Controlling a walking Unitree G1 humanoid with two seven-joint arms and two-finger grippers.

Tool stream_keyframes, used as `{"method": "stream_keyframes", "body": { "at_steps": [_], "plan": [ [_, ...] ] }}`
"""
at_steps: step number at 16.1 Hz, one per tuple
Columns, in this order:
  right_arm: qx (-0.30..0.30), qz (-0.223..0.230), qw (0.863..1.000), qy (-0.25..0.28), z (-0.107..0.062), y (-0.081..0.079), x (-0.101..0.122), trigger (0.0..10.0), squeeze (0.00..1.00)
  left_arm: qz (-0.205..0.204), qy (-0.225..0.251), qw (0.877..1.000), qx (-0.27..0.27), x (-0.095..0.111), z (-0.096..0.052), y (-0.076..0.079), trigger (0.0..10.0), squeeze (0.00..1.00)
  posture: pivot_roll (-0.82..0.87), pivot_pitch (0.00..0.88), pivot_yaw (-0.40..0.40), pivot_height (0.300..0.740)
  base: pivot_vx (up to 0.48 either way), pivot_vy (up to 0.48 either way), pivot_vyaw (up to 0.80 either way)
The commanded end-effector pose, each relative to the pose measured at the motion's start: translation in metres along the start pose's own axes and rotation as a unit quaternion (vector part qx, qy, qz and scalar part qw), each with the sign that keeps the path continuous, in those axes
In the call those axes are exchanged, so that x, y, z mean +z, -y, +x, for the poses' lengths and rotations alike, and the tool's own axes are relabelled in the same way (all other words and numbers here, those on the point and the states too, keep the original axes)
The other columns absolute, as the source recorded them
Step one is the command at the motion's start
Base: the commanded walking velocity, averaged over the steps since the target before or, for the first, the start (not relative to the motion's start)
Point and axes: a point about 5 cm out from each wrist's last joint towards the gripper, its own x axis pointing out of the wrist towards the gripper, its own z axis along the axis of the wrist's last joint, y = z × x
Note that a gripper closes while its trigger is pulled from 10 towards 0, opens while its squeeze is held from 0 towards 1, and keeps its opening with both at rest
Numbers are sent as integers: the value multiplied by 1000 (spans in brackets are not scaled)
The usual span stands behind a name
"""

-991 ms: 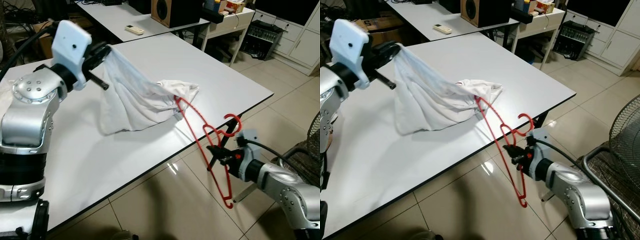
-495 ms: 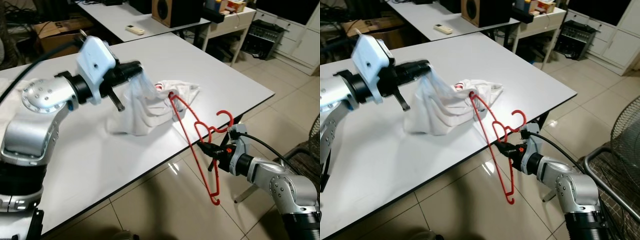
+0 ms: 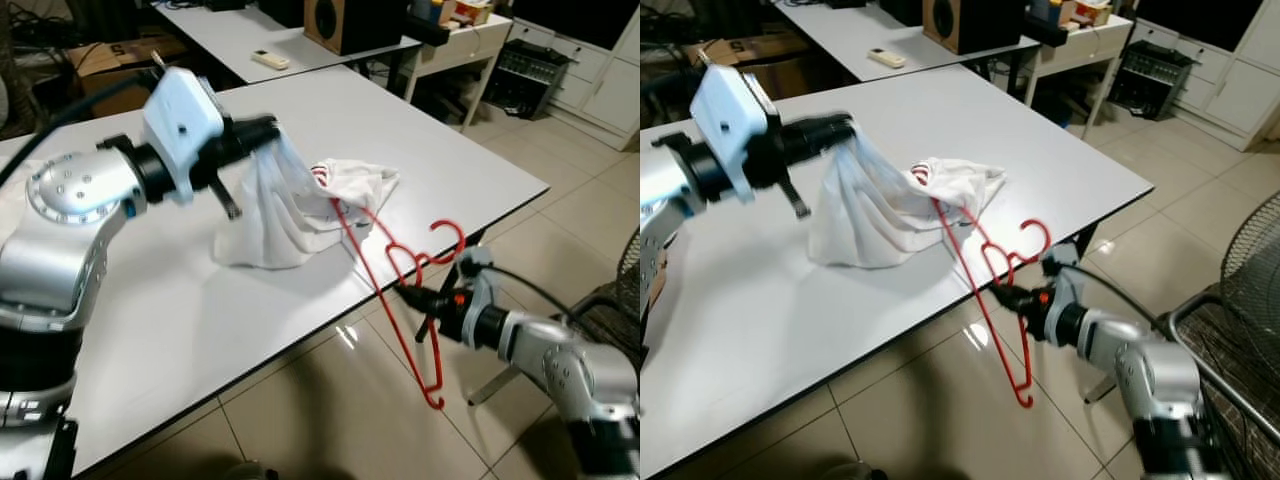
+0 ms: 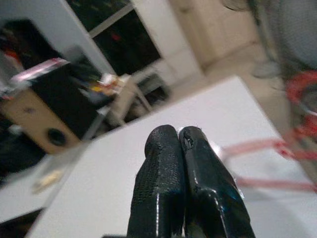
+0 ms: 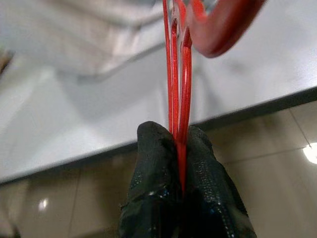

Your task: Hang hanger

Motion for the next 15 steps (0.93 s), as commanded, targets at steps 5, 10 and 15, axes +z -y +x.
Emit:
{"method": "stream_keyframes", "body": {
  "at_steps": [5, 10, 15],
  "plan": [
    [23, 99, 992, 71, 10, -3, 15, 10000, 0, -19, -65, 996, -62, -23, -1, 25, 0, 0, 26, 0, -19, 740, 0, 0, 0],
    [47, 280, 945, 162, 51, -20, 26, 10000, 0, -43, -66, 989, -128, -39, 10, 71, 0, 0, 32, 0, -7, 740, 0, 0, 0],
    [32, 365, 903, 224, 68, -19, 46, 10000, 0, -71, -67, 980, -174, -38, 7, 86, 0, 0, 41, 0, -3, 740, 0, 0, 0]
  ]
}}
